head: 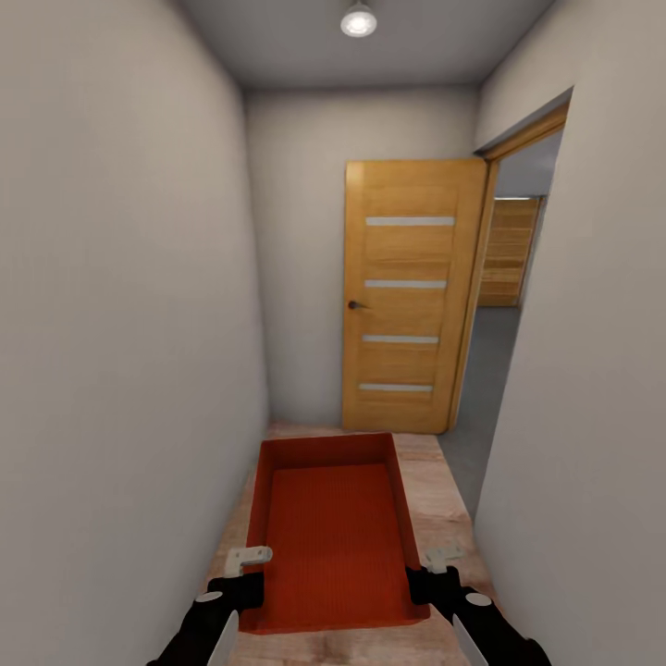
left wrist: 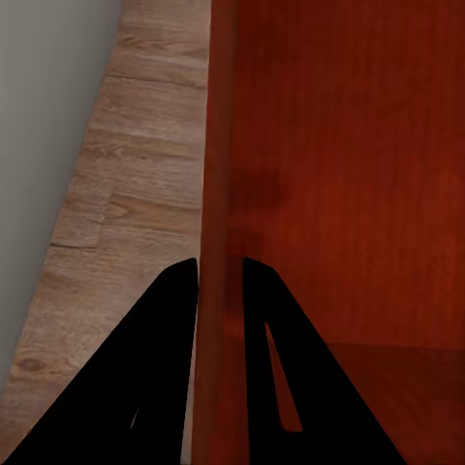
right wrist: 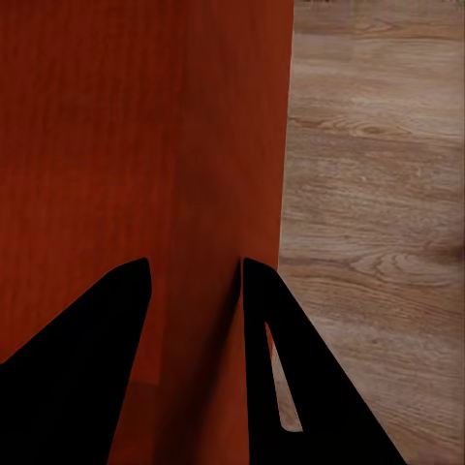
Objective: Move the two storage containers from the living room to the garage. In the garage, place one container on the floor and stack the other container on top of it (either order is fine).
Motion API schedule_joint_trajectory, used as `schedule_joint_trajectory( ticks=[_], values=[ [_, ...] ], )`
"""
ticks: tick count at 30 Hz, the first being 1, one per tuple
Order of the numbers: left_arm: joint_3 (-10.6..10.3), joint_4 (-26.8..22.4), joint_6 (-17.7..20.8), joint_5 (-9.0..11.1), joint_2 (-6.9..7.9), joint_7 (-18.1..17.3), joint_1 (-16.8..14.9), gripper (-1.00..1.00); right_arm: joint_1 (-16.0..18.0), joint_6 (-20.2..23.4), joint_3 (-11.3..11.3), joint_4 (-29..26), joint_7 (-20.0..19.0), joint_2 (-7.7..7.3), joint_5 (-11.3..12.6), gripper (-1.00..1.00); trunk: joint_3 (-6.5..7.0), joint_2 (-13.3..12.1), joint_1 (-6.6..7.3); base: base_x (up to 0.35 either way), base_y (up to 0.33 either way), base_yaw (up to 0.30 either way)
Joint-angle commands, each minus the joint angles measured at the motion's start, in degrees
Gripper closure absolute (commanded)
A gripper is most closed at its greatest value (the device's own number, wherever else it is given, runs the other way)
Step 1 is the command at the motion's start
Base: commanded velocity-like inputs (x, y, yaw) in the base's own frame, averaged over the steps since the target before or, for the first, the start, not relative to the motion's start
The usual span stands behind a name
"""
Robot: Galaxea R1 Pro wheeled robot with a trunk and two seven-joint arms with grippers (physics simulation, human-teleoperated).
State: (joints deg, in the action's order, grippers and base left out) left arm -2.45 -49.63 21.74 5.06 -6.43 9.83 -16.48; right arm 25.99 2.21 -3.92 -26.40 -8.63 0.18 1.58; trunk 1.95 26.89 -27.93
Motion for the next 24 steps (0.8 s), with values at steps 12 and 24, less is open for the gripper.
schedule_joint_trajectory(
  ticks=[12, 24],
  values=[
    [-0.2, 0.0, 0.5, -0.8, 0.01, 1.9, 0.0, 1.00, 0.0, 0.3, 0.4, -0.6, -2.3, 0.35, 0.7, 1.00, -0.02, 0.0, -0.05, 0.328, -0.001, 0.000],
    [-0.2, 0.0, 0.5, -0.8, 0.01, 1.9, 0.0, 1.00, 0.0, 0.3, 0.4, -0.6, -2.7, 0.35, 0.8, 1.00, -0.02, 0.0, -0.05, 0.328, 0.000, 0.000]
  ],
)
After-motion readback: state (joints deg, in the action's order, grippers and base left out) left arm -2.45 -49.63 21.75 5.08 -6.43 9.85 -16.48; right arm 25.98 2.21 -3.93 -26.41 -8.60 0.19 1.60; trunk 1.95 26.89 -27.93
